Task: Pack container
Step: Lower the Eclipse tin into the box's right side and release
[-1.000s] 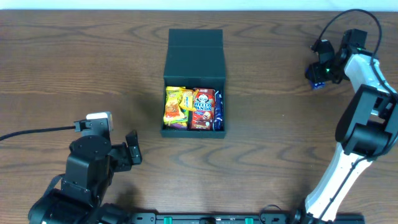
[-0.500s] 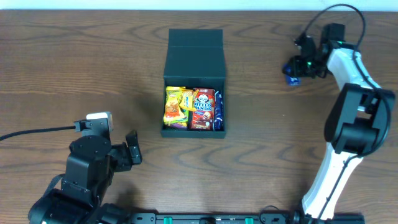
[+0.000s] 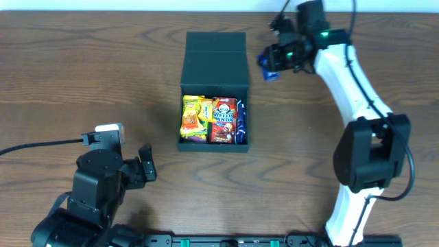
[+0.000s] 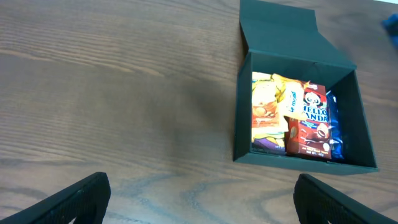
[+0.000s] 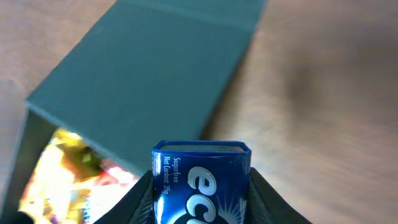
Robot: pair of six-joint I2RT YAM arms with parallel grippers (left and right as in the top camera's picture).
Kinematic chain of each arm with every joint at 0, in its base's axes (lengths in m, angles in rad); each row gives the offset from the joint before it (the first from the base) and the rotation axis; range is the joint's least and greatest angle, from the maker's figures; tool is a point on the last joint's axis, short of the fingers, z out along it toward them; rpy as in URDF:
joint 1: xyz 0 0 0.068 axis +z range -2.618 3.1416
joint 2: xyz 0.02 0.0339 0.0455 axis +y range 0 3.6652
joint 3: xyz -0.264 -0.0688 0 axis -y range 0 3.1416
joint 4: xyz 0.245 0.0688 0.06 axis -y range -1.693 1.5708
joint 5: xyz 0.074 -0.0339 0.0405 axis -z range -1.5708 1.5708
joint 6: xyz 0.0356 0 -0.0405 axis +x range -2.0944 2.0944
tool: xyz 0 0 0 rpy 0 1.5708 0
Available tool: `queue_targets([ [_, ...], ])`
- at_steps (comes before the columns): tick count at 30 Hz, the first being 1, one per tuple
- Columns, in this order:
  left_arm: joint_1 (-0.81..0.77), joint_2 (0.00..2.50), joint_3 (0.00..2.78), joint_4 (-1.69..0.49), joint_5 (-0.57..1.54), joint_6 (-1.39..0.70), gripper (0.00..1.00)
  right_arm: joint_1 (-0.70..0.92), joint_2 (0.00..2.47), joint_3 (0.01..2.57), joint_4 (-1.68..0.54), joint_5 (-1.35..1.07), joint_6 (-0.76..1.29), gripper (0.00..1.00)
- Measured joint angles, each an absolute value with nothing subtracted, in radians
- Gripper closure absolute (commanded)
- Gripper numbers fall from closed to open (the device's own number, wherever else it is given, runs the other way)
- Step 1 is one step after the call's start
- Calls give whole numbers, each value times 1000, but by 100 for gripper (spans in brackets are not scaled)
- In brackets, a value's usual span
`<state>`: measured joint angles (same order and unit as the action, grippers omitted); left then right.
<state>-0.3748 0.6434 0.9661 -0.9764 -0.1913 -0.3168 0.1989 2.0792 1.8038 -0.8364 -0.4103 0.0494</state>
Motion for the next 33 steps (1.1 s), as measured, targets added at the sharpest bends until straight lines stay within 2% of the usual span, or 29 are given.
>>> queue_targets([
  [8,-375,643,966,-976,-191,-317,5,400,2079,1804,-966,-339,263,92],
  [17,-375,643,966,-976,-191,-317,5,582,2079,1804,-1074,-36,514,91],
  [24,-375,643,966,-976,-191,-317,5,631,2079,1802,-1076,132,600,95],
  [27,-375,643,966,-976,-191,-317,5,631,2079,1779,-1074,163,624,93],
  [30,-375,643,966,-976,-191,-317,5,631,2079,1755,-1069,178,634,86],
  [33,-375,643,966,-976,-191,-317,5,631,2079,1731,-1068,184,640,57],
])
